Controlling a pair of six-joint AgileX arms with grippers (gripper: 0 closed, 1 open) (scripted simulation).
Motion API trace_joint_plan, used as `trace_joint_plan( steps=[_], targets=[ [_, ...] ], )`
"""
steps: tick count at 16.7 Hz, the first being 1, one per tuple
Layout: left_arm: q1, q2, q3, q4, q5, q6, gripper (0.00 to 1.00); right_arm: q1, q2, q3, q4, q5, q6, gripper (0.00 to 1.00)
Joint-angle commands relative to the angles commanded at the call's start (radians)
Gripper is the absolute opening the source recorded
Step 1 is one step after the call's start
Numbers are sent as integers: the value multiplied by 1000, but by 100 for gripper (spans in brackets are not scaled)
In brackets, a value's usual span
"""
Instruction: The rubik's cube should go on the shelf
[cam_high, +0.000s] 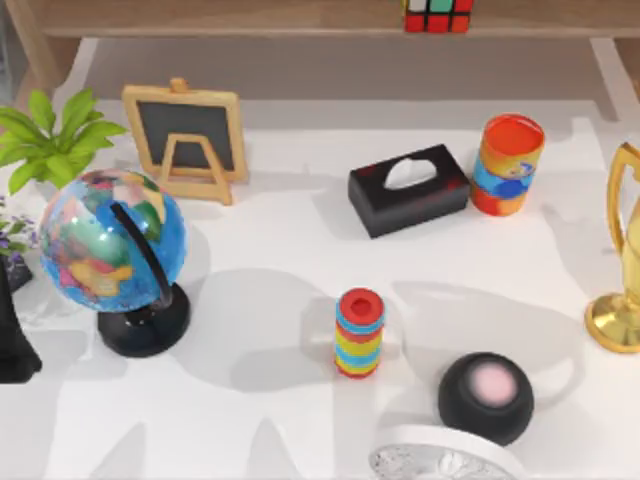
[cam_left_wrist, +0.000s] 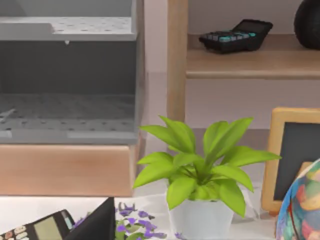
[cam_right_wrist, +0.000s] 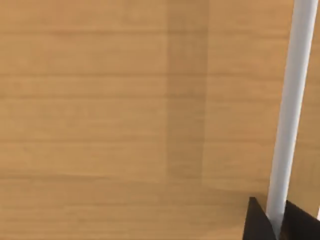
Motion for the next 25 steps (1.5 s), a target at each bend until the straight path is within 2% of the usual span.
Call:
trace_joint_plan(
  steps=[9, 17, 22, 25],
  targets=[
    [0, 0, 0, 0, 0, 0, 100, 1, 5, 2, -6, 4, 2, 0],
    [0, 0, 0, 0, 0, 0, 100, 109, 78, 214, -136, 113, 0, 0],
    [0, 0, 0, 0, 0, 0, 100, 111, 85, 218, -146, 119, 2, 0],
    [0, 0, 0, 0, 0, 0, 100, 134, 114, 290, -182, 144, 2, 0]
  ],
)
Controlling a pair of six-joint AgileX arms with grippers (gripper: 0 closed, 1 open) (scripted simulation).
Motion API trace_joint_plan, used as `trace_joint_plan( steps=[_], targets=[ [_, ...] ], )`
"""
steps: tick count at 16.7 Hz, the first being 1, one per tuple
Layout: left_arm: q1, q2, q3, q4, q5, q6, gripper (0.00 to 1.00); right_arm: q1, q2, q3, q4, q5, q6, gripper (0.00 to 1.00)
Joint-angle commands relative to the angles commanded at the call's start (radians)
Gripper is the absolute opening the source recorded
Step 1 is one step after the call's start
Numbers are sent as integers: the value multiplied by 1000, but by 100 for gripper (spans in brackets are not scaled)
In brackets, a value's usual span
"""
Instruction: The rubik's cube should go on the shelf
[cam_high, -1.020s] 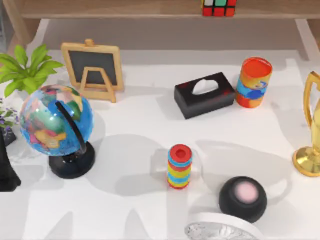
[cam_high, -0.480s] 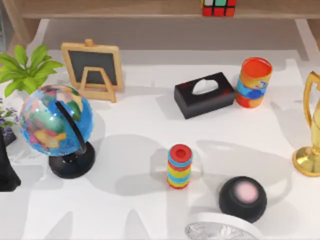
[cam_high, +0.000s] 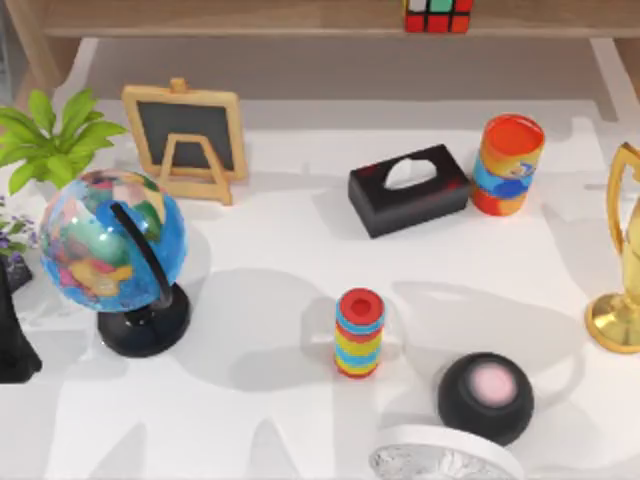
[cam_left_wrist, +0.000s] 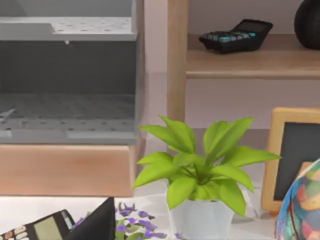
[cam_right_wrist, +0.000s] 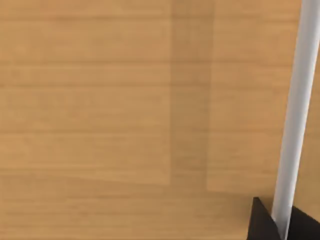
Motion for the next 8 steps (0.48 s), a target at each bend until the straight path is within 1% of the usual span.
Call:
trace_joint_plan(
  steps=[4, 8],
  targets=[
    [0, 0, 0, 0, 0, 0, 100, 48, 59, 145, -83, 48, 3, 0],
    [0, 0, 0, 0, 0, 0, 100, 61, 74, 174, -107, 61, -1, 0]
  ],
)
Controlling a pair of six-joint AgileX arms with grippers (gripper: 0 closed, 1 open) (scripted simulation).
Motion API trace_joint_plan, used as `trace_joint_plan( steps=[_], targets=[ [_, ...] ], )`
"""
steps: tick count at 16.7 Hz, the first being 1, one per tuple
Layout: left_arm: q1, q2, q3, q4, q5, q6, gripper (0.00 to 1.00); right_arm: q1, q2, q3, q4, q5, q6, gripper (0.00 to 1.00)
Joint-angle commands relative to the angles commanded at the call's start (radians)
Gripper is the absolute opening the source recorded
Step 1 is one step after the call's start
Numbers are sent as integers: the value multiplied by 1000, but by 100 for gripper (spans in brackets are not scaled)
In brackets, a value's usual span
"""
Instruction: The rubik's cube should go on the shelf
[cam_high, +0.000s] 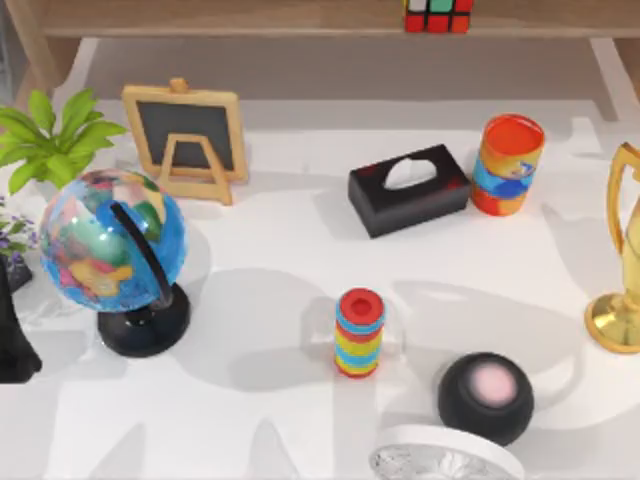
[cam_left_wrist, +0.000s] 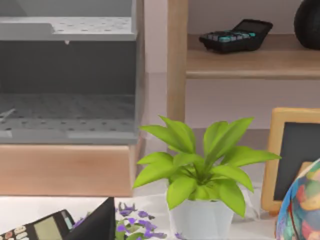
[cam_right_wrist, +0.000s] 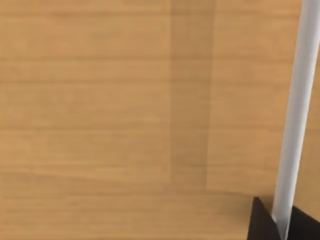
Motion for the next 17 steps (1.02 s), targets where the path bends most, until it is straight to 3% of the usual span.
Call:
trace_joint_plan(
  steps=[4, 10, 15, 17],
  targets=[
    [0, 0, 0, 0, 0, 0, 100, 1, 21, 37, -25, 11, -6, 0],
    [0, 0, 0, 0, 0, 0, 100, 51, 112, 259, -141, 59, 3, 0],
    [0, 0, 0, 0, 0, 0, 100, 58, 124, 279, -157, 65, 1, 0],
    [0, 0, 0, 0, 0, 0, 100, 58, 124, 279, -157, 65, 1, 15]
  ],
)
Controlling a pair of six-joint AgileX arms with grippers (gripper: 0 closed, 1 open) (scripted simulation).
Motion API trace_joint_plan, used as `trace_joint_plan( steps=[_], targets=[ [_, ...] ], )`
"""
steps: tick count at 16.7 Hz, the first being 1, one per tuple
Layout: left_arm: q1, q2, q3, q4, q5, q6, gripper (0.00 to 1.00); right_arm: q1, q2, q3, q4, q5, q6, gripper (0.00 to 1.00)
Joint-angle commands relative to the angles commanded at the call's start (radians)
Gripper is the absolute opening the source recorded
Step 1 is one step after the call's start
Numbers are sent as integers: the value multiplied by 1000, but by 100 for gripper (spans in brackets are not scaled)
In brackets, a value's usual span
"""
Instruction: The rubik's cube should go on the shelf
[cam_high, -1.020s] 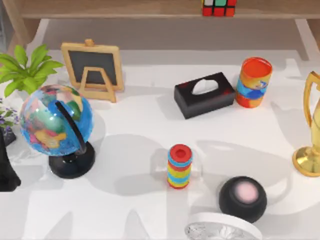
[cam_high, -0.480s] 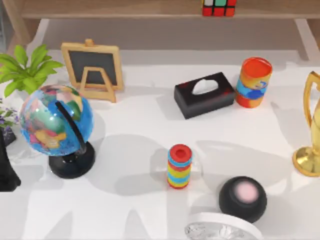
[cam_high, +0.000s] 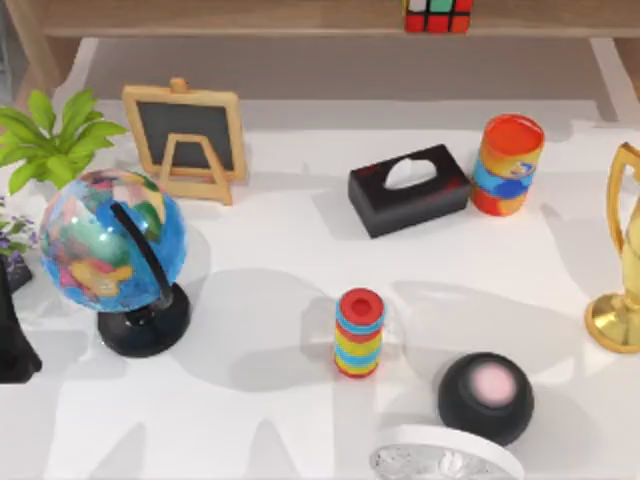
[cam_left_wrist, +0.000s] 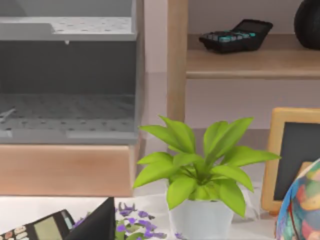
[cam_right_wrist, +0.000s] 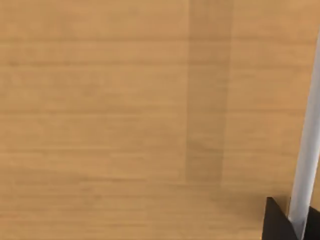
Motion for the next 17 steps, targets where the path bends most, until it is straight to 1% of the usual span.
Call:
trace_joint_plan(
  steps=[11, 12, 17],
  targets=[
    [0, 0, 0, 0, 0, 0, 100, 0, 0, 0, 0, 0, 0, 98],
    [0, 0, 0, 0, 0, 0, 100, 0, 0, 0, 0, 0, 0, 100],
    [0, 0, 0, 0, 0, 0, 100, 0, 0, 0, 0, 0, 0, 100]
  ],
)
